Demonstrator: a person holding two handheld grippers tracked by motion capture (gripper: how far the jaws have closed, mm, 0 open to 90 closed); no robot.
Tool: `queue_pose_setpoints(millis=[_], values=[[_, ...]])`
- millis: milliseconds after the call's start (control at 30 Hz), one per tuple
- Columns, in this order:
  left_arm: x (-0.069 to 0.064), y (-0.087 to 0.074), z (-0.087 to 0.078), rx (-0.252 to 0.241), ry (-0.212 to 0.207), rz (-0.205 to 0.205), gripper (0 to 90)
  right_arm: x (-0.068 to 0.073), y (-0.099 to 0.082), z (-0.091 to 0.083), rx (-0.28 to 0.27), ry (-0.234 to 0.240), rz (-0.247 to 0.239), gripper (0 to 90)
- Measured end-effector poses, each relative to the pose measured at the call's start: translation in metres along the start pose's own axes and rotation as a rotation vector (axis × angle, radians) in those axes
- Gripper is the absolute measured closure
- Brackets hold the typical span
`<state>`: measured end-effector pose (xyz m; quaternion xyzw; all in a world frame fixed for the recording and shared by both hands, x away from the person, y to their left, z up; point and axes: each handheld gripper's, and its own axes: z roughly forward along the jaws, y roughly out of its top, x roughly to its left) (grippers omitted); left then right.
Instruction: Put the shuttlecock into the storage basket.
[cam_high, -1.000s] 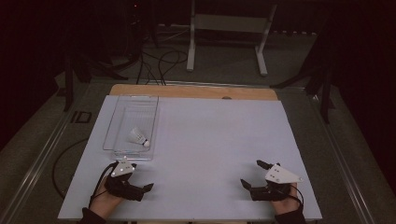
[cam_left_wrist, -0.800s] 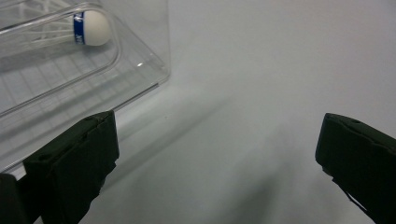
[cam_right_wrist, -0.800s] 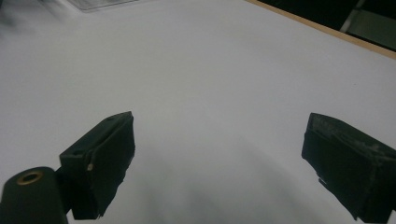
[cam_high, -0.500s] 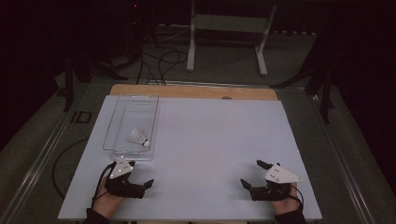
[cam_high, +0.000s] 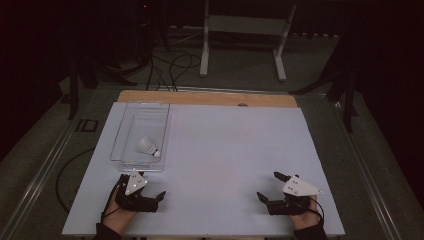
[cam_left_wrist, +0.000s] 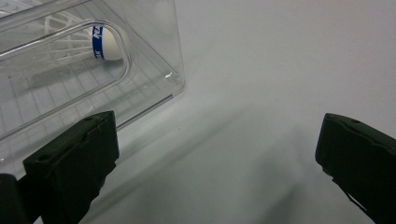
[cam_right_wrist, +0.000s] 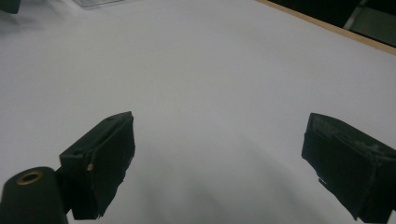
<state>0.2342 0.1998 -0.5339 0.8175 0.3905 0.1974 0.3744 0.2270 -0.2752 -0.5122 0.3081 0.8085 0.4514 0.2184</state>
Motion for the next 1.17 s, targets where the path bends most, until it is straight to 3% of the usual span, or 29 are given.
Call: queue_pose_setpoints(millis=[267,400,633,867,1167], values=[[-0.0025,-0.0002,-0.0003,0.013,0.033,0.029,0.5,-0.0003,-0.0005,-0.0001,0.000,0.000,0.009,9.5],[-0.0045,0.0007,-0.0001,0.024,0.025,0.047,0.5,-0.0013,-0.0013,0.0006,0.003,0.004,0.005,9.5],[-0.0022,0.0017,-0.0021,0.028,0.020,0.034,0.5,-0.0015,-0.0016,0.0009,0.007,0.004,0.005,9.5],[-0.0007,0.0013,-0.0035,0.028,0.050,0.037,0.5,-0.0018,-0.0019,0.0013,0.009,0.002,0.009,9.5],[0.0007,0.0014,-0.0048,0.010,0.038,0.024,0.5,-0.0019,-0.0021,0.0012,0.011,0.001,0.007,9.5]])
